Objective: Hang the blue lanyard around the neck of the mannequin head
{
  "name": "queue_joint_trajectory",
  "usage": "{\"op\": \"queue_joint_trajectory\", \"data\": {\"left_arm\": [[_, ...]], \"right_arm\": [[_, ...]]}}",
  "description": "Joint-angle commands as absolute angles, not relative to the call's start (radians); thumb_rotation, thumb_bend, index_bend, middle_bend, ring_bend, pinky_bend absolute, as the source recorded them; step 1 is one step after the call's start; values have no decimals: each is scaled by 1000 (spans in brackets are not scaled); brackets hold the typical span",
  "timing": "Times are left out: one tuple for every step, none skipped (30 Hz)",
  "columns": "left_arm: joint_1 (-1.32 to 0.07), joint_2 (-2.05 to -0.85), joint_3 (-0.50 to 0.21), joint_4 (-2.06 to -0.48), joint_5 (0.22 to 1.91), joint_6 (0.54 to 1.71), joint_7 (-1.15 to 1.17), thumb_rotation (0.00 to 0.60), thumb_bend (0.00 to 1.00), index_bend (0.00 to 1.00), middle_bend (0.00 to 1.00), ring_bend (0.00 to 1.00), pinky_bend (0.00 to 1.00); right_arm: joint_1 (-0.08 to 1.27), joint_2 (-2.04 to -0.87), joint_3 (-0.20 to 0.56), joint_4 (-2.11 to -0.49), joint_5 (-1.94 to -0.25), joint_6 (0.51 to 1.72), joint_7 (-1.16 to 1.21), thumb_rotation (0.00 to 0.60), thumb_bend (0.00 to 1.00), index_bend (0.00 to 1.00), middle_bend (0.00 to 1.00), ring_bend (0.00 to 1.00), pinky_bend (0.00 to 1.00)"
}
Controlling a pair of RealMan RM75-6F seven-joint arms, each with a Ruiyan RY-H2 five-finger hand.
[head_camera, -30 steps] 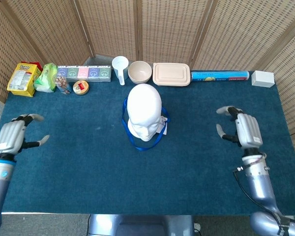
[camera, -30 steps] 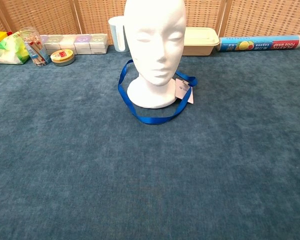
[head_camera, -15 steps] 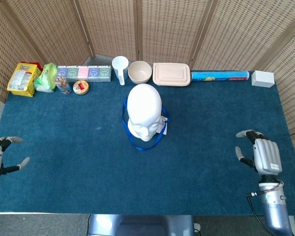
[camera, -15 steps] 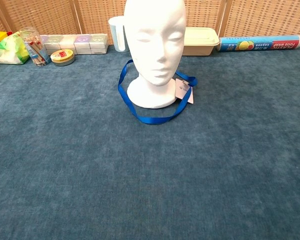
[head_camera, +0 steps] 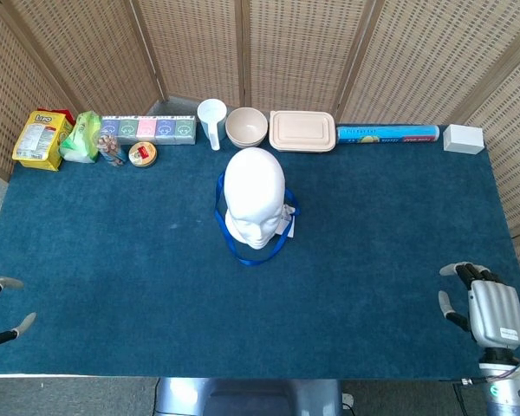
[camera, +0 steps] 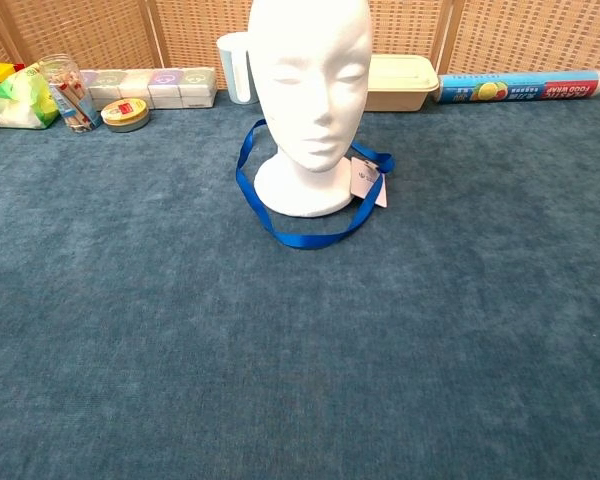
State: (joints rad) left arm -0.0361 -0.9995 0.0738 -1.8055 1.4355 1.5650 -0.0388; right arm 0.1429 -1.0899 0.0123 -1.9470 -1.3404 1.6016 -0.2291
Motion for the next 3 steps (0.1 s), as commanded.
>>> {"op": "queue_joint_trajectory", "data": {"left_arm": [[-29, -997, 74, -1814, 1439, 1563, -33, 512, 227, 362, 354, 265, 276], [-28, -997, 74, -1816, 1440, 1561, -32, 511, 227, 362, 354, 265, 275], [-27, -996, 73, -1819, 1442, 1558, -29, 511, 227, 362, 354, 265, 275]], "right_arm": [[123, -1086, 7, -1947, -1353, 1609, -222, 600, 418, 398, 401, 349, 380], [120, -1086, 7, -1946, -1355, 1609, -220, 600, 418, 398, 401, 349, 380], [116, -1086, 8, -1944, -1358, 1607, -217, 600, 418, 398, 401, 349, 380]]}}
